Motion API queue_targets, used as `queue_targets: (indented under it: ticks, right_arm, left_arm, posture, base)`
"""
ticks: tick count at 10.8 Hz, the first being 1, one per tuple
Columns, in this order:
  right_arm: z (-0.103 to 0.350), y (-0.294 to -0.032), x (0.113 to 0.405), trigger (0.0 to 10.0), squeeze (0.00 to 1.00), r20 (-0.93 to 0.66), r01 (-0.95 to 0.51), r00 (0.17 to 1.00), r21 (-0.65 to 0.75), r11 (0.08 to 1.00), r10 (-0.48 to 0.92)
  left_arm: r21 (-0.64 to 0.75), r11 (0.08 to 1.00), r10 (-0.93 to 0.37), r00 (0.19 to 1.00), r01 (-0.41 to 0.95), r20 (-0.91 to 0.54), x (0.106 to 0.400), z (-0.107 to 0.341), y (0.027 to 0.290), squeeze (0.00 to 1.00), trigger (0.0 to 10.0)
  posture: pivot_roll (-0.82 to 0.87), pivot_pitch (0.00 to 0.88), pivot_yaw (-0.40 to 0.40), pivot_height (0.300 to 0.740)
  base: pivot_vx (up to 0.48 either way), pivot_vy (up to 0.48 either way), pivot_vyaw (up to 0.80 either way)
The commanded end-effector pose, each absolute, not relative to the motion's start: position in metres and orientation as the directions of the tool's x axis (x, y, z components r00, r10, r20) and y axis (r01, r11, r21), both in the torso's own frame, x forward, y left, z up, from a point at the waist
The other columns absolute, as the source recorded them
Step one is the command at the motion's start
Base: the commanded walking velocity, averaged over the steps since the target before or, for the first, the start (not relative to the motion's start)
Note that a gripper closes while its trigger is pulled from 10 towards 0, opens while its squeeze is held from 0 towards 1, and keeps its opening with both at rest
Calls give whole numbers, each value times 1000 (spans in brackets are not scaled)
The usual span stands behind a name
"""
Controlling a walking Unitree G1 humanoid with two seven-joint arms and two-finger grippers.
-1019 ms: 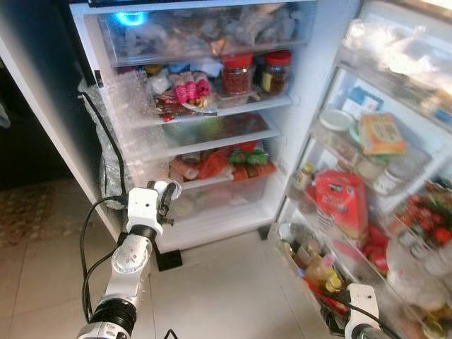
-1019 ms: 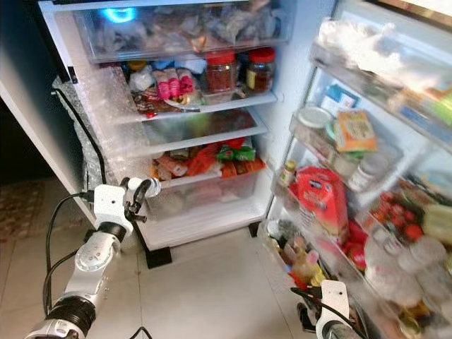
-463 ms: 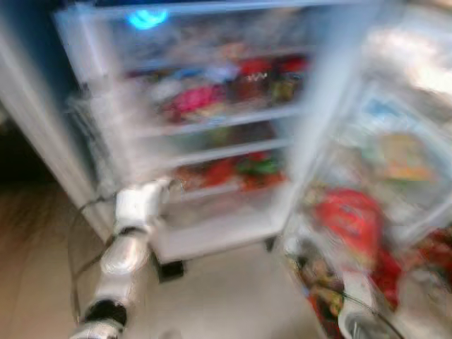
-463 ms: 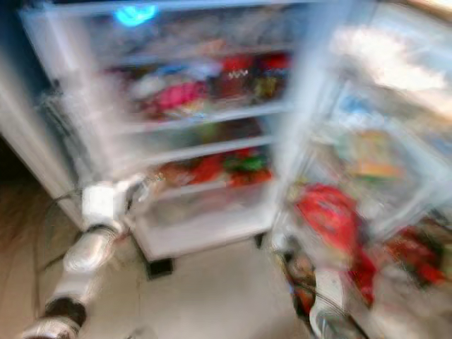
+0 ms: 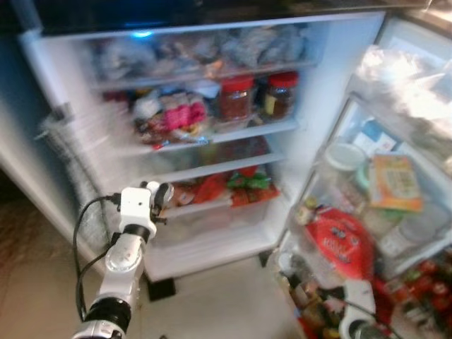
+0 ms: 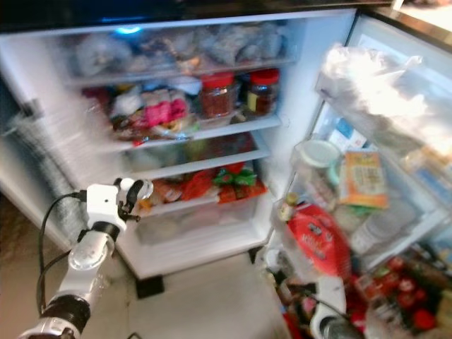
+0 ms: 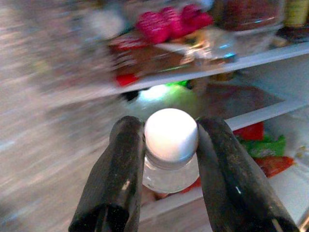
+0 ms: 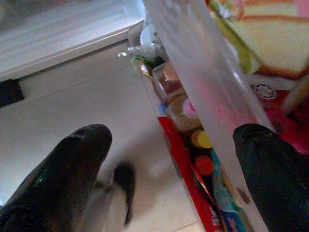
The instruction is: Restocking fridge
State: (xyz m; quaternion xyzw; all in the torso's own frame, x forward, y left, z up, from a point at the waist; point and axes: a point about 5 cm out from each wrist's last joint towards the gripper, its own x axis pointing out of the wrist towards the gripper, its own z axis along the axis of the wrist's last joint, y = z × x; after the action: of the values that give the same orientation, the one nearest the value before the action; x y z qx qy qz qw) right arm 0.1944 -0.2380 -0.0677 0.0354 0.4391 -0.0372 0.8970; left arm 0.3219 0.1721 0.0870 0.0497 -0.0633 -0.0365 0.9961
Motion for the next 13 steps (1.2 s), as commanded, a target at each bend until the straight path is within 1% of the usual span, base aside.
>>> queue_targets:
  ticks: [1, 4, 9, 13]
  right_arm:
    - [-65, -256, 190, 10000, 0, -796, 142, 598, -13, 990, -96]
    - [-65, -256, 191, 10000, 0, -796, 138, 598, -10, 990, -91]
    - [-65, -256, 190, 10000, 0, -799, 129, 596, -8, 992, -84]
    - [-65, -256, 191, 10000, 0, -798, 122, 598, -10, 993, -81]
  left_arm:
    - [94, 992, -101, 985, 88, 143, 324, 91, 164, 0, 10000]
    - [91, 993, -90, 988, 79, 123, 324, 87, 166, 0, 10000]
    - [55, 993, -104, 992, 100, 69, 323, 77, 164, 0, 10000]
    - [64, 993, -106, 993, 102, 61, 325, 75, 166, 0, 10000]
  posture:
    - [-131, 58, -37, 740]
    - [-132, 58, -37, 740]
    - [-136, 47, -38, 740]
    - [-136, 54, -41, 740]
  base:
    - [307, 0, 0]
    - [285, 0, 0]
    - [0, 0, 0]
    - [0, 0, 0]
